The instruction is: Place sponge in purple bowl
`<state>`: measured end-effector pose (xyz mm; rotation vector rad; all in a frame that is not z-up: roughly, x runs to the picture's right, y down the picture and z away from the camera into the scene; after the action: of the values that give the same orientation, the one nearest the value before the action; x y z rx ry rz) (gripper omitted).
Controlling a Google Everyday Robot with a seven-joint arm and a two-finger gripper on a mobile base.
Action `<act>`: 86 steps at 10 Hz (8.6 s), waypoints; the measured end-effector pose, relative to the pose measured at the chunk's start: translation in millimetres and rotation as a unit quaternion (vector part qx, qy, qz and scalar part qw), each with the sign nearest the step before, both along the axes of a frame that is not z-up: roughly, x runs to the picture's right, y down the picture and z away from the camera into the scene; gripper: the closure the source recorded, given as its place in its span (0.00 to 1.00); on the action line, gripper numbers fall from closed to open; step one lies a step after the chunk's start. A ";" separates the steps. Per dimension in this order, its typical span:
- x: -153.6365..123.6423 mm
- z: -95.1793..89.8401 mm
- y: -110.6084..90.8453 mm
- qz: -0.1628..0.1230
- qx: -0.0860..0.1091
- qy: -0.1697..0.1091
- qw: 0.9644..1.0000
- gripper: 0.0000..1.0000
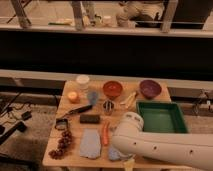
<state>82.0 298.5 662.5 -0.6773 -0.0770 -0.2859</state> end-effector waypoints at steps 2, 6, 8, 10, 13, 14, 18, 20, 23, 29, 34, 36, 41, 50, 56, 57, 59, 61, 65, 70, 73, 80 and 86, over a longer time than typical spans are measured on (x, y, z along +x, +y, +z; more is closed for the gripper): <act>1.7 11.7 0.9 0.001 0.000 0.004 1.000 0.20; 8.4 28.3 8.5 0.012 -0.010 0.018 1.000 0.20; 6.2 35.4 13.8 0.013 -0.014 0.022 1.000 0.20; 6.0 41.6 16.4 0.012 -0.016 0.025 0.999 0.20; 4.9 49.6 20.7 0.011 -0.022 0.026 0.999 0.20; 4.0 50.2 20.1 0.009 -0.021 0.025 0.999 0.20; 4.8 50.0 20.4 0.010 -0.021 0.026 0.999 0.20; 5.4 49.6 21.1 0.011 -0.021 0.028 0.999 0.20; 10.9 60.4 17.3 0.020 0.007 0.032 0.999 0.20; 15.1 75.1 19.2 0.029 0.020 0.036 0.999 0.20; 14.5 84.7 29.2 0.028 0.000 0.032 0.999 0.20; 14.4 84.8 29.9 0.031 0.001 0.027 0.999 0.20; 14.3 85.2 32.1 0.032 -0.001 0.017 0.999 0.61; 25.4 53.8 -2.2 0.045 0.042 0.012 0.998 0.97; 40.8 67.1 -83.0 0.046 0.092 0.017 0.995 0.97; 47.5 68.2 -102.5 0.046 0.101 0.023 0.994 0.97; 63.7 72.7 -141.0 0.045 0.113 0.035 0.992 0.97; 82.2 74.8 -159.1 0.047 0.117 0.049 0.991 0.97; 80.9 75.4 -158.4 0.047 0.115 0.048 0.991 0.97; 81.3 75.8 -159.1 0.046 0.117 0.049 0.991 0.97; 102.3 80.6 -182.7 0.066 0.139 0.071 0.986 0.97; 160.9 142.8 -252.5 0.105 0.150 0.104 0.978 0.97; 171.5 154.5 -259.4 0.108 0.145 0.111 0.977 0.97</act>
<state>253.5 39.1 817.0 -0.4023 0.1031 -0.0085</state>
